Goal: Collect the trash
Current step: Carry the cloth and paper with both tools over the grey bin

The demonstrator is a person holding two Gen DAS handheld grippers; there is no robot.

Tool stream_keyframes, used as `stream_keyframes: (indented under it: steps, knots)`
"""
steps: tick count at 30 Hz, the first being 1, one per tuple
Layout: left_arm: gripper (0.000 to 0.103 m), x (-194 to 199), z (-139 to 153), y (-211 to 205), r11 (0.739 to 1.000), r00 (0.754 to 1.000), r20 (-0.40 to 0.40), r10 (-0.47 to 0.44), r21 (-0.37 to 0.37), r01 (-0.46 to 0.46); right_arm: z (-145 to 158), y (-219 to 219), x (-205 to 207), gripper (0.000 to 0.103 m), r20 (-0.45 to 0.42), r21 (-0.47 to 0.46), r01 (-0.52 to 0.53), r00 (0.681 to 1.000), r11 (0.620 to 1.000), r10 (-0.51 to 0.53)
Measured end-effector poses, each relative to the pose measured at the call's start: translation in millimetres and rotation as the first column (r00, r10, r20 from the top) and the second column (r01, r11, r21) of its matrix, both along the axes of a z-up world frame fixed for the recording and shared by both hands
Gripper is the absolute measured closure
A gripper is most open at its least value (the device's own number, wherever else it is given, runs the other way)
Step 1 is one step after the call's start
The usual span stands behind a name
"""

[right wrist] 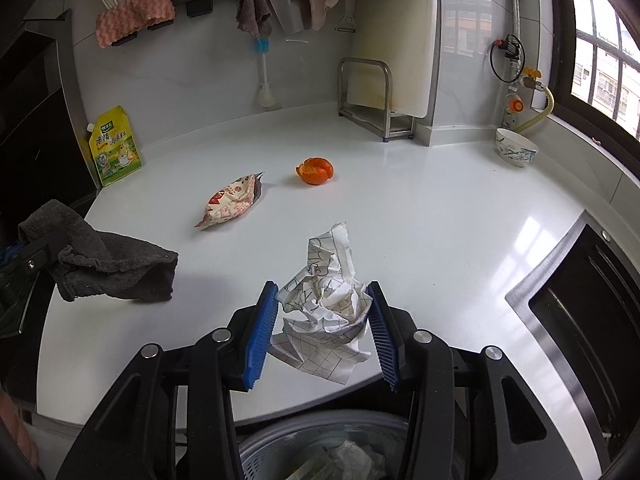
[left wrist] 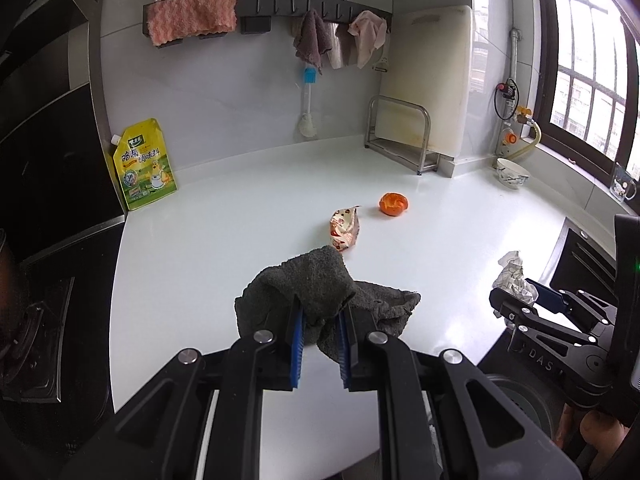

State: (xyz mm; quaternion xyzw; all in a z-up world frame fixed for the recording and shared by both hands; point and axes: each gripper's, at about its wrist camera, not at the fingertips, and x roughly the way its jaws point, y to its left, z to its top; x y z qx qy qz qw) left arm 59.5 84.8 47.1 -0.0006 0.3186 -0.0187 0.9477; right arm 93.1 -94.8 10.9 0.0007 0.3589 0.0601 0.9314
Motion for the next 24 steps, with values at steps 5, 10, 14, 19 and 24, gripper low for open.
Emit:
stream_keyframes:
  steps: [5,10,14,19,24]
  knots:
    - [0.089,-30.0,-1.2,-16.9,0.999,0.999,-0.007,-0.032,0.003,0.032,-0.7,-11.5,-39.8,0.059,0.004,0.011,0.015,1.000,1.000,-0.015]
    - [0.089,-50.7,-12.5,-31.1,0.999,0.999,-0.029,-0.042,-0.001,0.042,-8.3,-29.0,-76.6,0.059,-0.010,0.051,0.069,0.998,0.996,-0.068]
    - [0.089,-63.6,-21.6,-46.3,0.998,0.997,-0.052,-0.064,-0.009,0.063,-15.8,-43.3,-102.2,0.059,-0.033,0.077,0.111,0.993,0.991,-0.109]
    - [0.089,-80.8,-30.6,-72.0,0.993,0.990,-0.073,-0.118,-0.016,0.117,-24.6,-58.1,-132.1,0.059,-0.028,0.081,0.136,0.991,0.987,-0.134]
    - [0.089,-90.5,-45.6,-96.6,0.987,0.983,-0.097,-0.158,-0.009,0.158,-41.3,-77.7,-160.8,0.058,-0.013,0.109,0.158,0.987,0.981,-0.157]
